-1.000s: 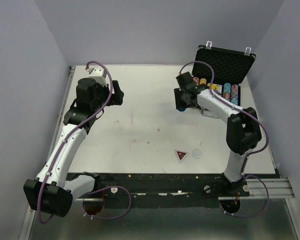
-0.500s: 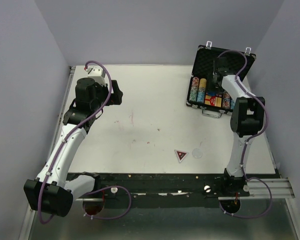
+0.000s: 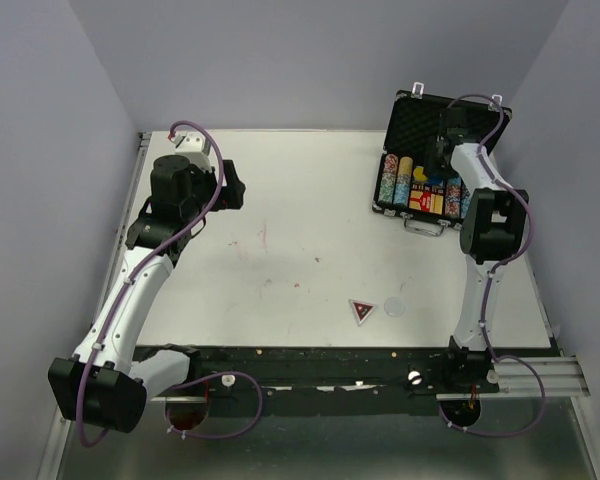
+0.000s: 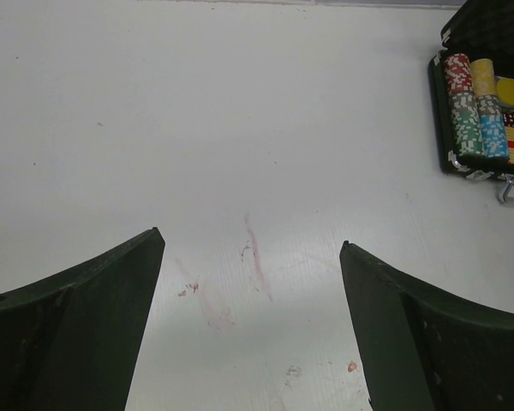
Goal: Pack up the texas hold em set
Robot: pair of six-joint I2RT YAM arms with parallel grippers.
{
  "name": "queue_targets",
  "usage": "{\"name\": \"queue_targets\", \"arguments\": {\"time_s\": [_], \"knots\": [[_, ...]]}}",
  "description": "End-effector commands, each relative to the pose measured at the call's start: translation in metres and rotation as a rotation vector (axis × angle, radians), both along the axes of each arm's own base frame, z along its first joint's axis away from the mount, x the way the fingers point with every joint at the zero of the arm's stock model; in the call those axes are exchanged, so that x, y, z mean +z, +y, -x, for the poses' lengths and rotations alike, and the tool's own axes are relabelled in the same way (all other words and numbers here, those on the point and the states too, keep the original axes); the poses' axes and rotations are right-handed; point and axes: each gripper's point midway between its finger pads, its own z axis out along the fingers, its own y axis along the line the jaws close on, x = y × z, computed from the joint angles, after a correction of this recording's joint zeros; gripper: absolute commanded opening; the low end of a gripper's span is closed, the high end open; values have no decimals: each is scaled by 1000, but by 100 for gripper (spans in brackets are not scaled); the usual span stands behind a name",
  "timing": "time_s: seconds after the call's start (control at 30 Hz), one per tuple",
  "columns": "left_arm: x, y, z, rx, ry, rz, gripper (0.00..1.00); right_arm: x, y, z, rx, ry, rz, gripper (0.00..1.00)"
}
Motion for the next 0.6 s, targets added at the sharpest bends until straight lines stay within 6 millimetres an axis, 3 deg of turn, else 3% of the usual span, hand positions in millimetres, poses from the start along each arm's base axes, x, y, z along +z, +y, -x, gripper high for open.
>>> {"name": "queue_targets", "arguments": {"time_s": [0.0, 0.57], "knots": [[13, 3, -2, 9, -28, -4, 99, -10, -24, 1, -32, 37, 46, 45], [12, 3, -3, 9, -23, -4, 99, -23, -36, 0, -38, 55, 13, 53]]}}
